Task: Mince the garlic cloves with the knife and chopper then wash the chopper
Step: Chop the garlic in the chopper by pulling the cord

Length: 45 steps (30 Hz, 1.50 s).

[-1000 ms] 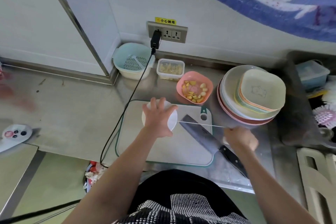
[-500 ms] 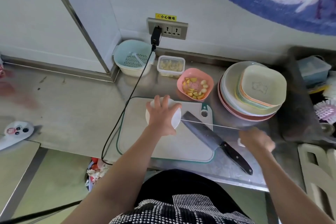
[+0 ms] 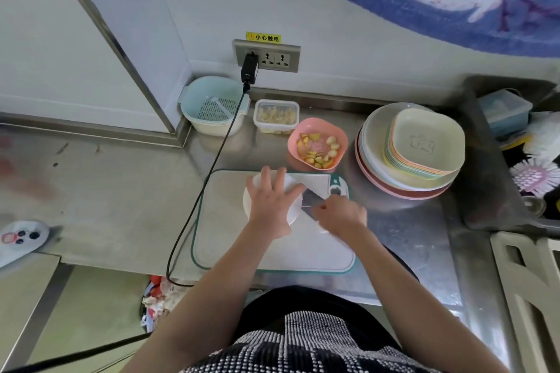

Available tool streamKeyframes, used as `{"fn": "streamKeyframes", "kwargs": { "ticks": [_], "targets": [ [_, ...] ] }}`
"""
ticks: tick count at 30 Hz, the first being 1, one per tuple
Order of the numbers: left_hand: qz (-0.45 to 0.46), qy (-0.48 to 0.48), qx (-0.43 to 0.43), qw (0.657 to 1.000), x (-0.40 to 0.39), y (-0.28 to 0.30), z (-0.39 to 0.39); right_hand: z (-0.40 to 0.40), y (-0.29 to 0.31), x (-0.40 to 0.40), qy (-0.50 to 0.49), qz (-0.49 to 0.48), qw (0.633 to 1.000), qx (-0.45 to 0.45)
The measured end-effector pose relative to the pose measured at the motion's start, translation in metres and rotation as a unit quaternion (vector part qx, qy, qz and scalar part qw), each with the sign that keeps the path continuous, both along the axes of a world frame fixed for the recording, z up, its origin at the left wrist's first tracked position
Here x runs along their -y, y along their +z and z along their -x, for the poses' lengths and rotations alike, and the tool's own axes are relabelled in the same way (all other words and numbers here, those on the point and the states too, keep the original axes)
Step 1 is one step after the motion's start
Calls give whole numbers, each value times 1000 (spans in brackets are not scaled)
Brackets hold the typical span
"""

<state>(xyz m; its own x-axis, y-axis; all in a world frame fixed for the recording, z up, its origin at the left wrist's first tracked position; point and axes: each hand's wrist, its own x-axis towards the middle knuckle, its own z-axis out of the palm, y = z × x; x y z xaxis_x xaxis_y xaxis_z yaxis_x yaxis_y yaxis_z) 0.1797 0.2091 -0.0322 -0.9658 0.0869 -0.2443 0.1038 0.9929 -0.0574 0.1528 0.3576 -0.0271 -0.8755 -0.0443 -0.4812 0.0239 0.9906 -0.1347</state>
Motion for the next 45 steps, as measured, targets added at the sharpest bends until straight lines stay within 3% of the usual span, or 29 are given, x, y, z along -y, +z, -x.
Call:
{"fn": "streamKeyframes", "kwargs": {
  "ticks": [3,6,9,11,14,17,19,24,28,30,32,34,36,37,38,39,41,45],
  "targets": [
    [-17,20,-2,1000,3,-1,1,-5,-13,-66,-173,19,984,26],
    [-14,17,0,1000,3,-1,-1,-18,-19,-132,-359,72,930,6],
    [-16,6,0,1000,3,0,1,-15,-16,-138,-443,119,889,-10],
    [-25,25,7,999,6,1,3,-9,-14,-108,-392,77,917,3],
    [-14,13,11,1000,5,0,3,-11,-6,-24,-99,23,995,11],
    [-21,2,1,1000,2,-1,0,-18,7,35,69,35,997,-24],
    [-24,17,8,1000,3,-1,-1,-10,2,31,43,36,998,-25],
    [-41,28,18,999,5,-2,-1,-14,-22,-23,-202,82,976,5],
    [-67,84,32,994,16,-3,-2,-23,-22,-99,-439,117,890,-33],
    [-67,90,33,993,18,-3,-2,-28,-25,-124,-508,117,853,-35],
    [-45,62,31,997,16,-2,-3,-27,-23,-117,-494,99,863,-37],
    [-23,32,20,999,13,-1,-4,-22,-19,-84,-421,108,900,-38],
    [-5,1,3,1000,9,-1,-8,-19,-12,-37,-331,146,932,-3],
    [6,-18,-3,1000,6,-1,-10,-19,-12,-12,-311,189,931,24],
    [17,-35,-5,999,4,-2,-11,-21,-12,9,-326,253,909,55],
    [25,-45,-6,999,2,-2,-12,-22,-12,25,-371,331,863,85],
    [27,-34,-7,999,3,-2,-12,-24,-11,41,-473,456,743,128],
    [7,-3,-12,1000,9,-3,-14,-25,-15,30,-559,575,573,168]
  ]
}}
